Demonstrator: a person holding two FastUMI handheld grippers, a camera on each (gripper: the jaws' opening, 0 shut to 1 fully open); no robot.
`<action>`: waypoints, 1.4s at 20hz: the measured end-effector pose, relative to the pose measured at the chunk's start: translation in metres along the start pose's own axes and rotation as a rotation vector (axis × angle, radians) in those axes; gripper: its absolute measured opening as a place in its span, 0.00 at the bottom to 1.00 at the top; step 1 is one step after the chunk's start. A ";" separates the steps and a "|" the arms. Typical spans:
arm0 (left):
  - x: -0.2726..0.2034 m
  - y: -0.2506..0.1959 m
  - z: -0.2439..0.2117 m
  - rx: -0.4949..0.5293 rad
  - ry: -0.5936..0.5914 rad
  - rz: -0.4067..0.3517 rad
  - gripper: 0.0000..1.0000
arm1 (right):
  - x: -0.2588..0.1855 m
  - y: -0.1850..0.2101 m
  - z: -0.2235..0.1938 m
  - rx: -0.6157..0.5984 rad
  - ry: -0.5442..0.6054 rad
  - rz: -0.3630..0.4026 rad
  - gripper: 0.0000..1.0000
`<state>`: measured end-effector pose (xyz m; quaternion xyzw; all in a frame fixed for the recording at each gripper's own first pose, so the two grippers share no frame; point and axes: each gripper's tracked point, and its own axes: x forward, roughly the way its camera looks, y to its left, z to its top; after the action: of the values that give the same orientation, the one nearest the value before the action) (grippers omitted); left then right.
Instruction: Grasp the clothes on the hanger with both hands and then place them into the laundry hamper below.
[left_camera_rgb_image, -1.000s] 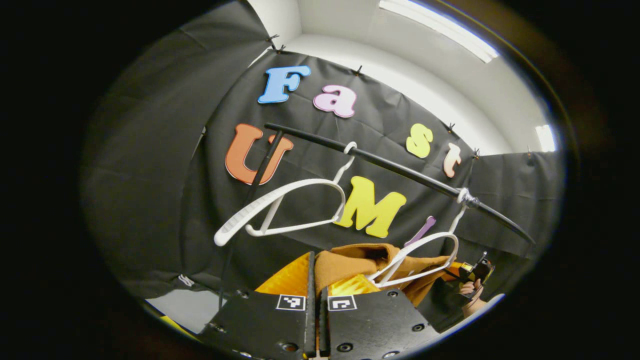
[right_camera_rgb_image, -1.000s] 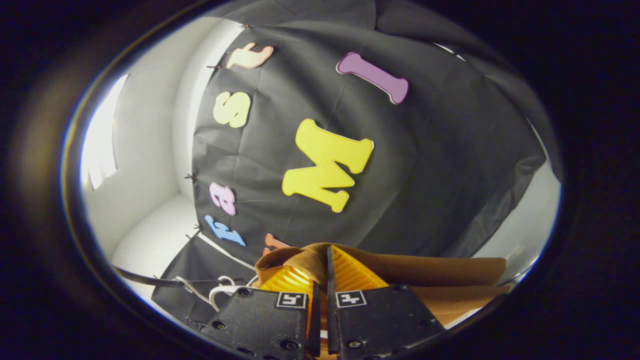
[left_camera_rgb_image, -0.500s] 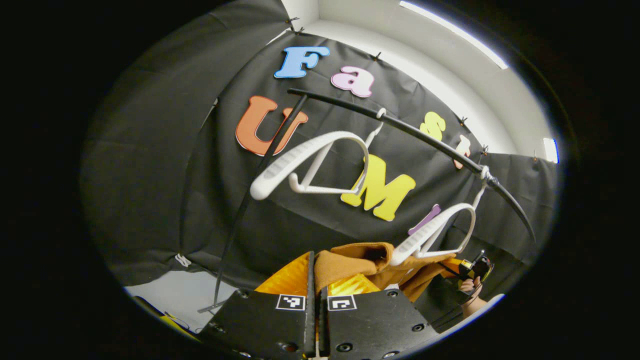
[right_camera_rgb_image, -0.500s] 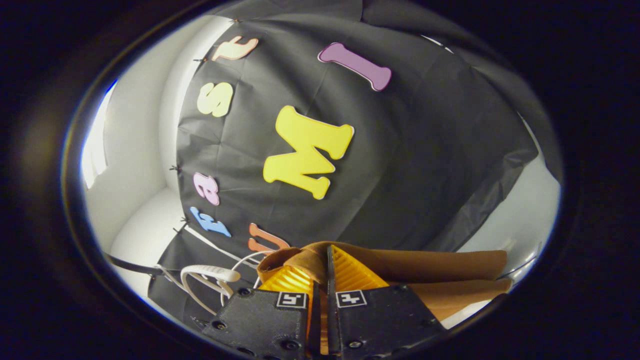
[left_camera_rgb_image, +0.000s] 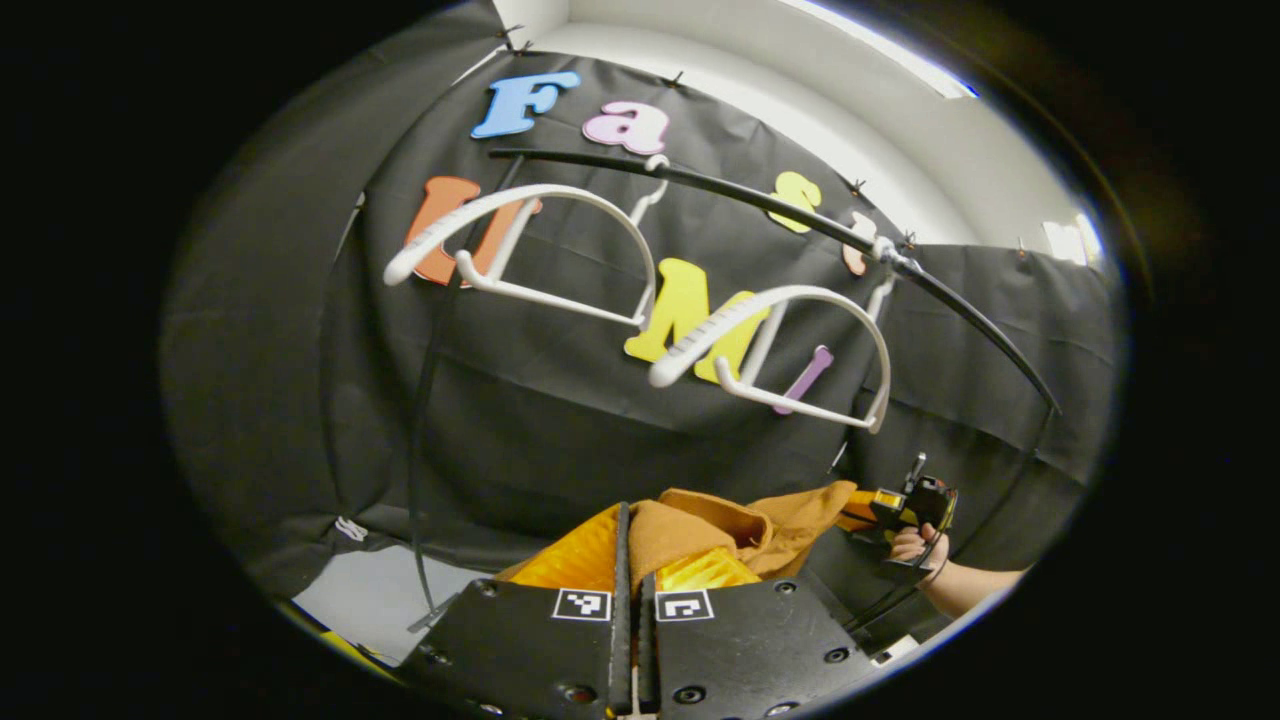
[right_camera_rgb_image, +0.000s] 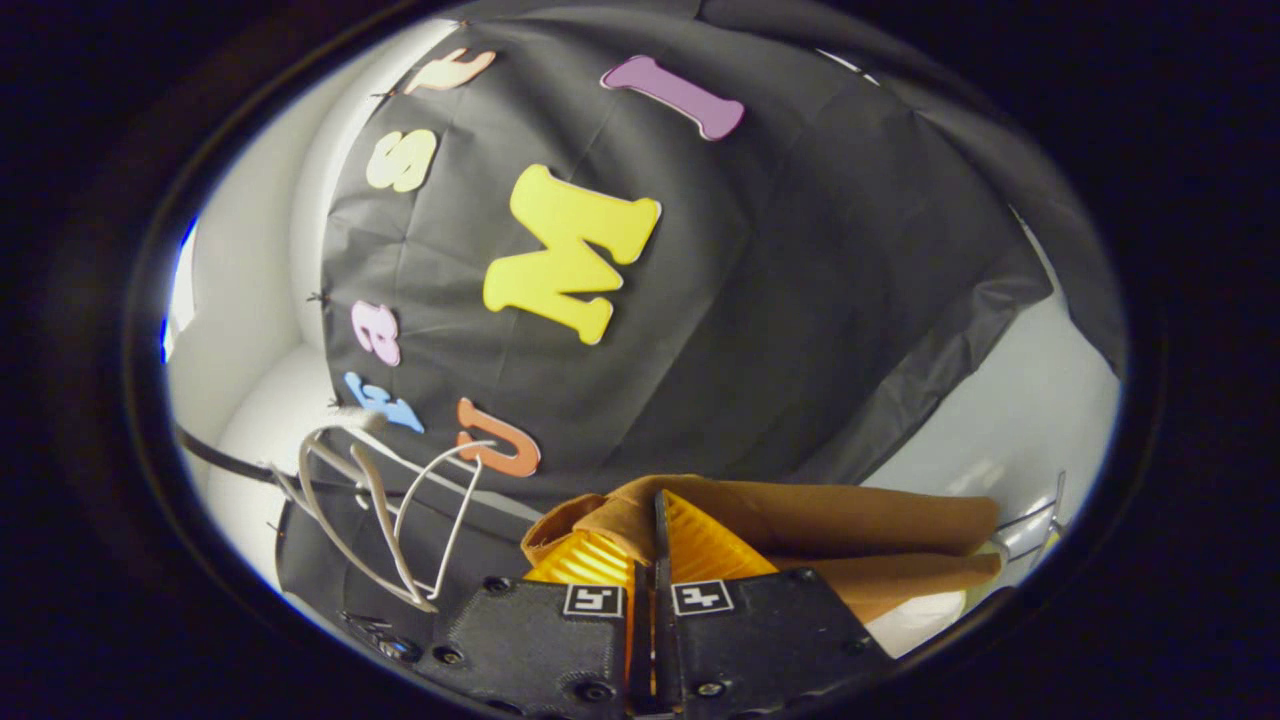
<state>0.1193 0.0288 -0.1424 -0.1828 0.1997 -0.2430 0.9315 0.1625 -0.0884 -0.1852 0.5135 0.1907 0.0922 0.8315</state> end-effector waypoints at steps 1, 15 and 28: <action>-0.001 -0.009 -0.004 0.007 0.008 -0.020 0.08 | -0.003 0.005 -0.011 -0.020 0.026 0.012 0.05; -0.006 -0.125 -0.047 0.020 0.059 -0.212 0.02 | -0.029 0.071 -0.161 -0.195 0.323 0.134 0.05; -0.026 -0.164 -0.010 0.058 -0.032 -0.303 0.02 | -0.053 0.149 -0.190 -0.256 0.365 0.282 0.05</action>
<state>0.0318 -0.0939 -0.0724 -0.1875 0.1478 -0.3836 0.8921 0.0426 0.1164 -0.1170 0.4007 0.2509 0.3214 0.8205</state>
